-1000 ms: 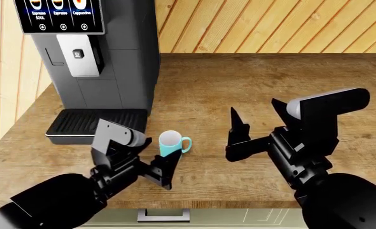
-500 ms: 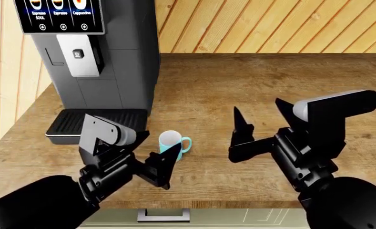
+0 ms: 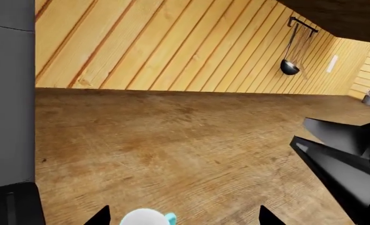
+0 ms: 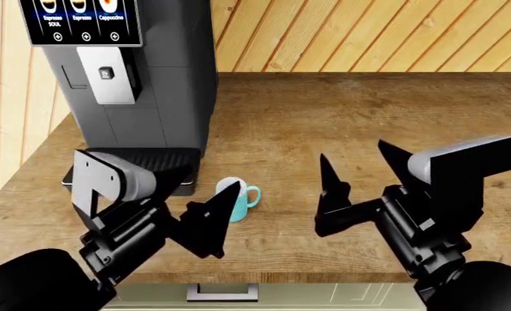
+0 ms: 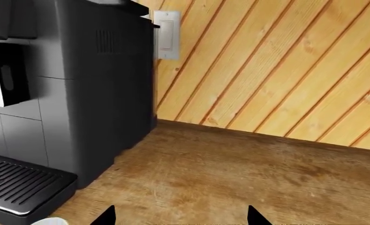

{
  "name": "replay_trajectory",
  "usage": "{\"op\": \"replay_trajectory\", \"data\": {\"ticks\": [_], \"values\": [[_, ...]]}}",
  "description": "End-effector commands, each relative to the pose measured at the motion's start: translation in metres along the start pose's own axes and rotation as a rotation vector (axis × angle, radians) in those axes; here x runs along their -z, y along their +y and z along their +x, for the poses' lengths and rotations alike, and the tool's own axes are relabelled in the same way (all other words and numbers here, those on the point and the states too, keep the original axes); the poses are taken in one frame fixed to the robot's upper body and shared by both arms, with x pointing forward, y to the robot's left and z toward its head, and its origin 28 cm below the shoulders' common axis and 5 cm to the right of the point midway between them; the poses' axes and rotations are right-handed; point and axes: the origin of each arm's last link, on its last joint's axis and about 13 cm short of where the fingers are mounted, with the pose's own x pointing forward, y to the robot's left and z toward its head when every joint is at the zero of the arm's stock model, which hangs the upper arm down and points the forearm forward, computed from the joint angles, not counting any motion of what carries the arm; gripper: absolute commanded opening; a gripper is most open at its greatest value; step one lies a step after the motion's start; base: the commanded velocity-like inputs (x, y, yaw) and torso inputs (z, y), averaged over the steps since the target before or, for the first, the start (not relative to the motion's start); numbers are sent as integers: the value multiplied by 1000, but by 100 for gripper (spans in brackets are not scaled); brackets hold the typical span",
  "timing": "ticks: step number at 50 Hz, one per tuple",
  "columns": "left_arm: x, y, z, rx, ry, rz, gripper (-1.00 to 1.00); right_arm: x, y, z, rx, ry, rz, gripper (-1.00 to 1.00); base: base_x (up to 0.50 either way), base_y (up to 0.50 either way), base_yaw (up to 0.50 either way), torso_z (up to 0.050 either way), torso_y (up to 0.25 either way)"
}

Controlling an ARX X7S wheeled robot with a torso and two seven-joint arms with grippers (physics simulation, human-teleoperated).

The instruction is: Pick the mug from under the coffee machine dispenser and place it on the counter.

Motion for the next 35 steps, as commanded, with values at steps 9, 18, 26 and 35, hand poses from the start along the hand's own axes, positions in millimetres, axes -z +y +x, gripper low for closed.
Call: {"op": "replay_trajectory", "data": {"ticks": [9, 18, 26, 35], "values": [[-6, -12, -23, -63, -160, 49, 100, 2, 2, -24, -8, -105, 17, 100, 0, 0, 0, 0, 0], [-11, -19, -34, -48, -269, 94, 100, -8, 3, -37, -29, -218, -61, 100, 0, 0, 0, 0, 0], [-18, -20, -43, -50, -345, 141, 100, -21, 5, -49, -17, -310, -82, 100, 0, 0, 0, 0, 0], [-34, -24, -56, -62, -457, 182, 100, -26, 6, -57, -15, -392, -112, 100, 0, 0, 0, 0, 0]]}}
